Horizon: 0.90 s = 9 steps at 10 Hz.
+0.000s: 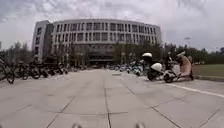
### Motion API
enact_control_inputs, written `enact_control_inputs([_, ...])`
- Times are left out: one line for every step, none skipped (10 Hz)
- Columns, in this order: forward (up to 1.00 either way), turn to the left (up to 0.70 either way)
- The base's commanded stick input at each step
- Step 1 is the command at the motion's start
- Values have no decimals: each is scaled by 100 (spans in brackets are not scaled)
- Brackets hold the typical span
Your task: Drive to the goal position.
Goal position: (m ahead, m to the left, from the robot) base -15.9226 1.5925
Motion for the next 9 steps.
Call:
enact_control_inputs([70,0])
enact_control_inputs([70,0])
enact_control_inputs([70,0])
enact_control_inputs([70,0])
enact_control_inputs([70,0])
enact_control_inputs([70,0])
enact_control_inputs([70,0])
enact_control_inputs([67,0])
enact_control_inputs([8,0])
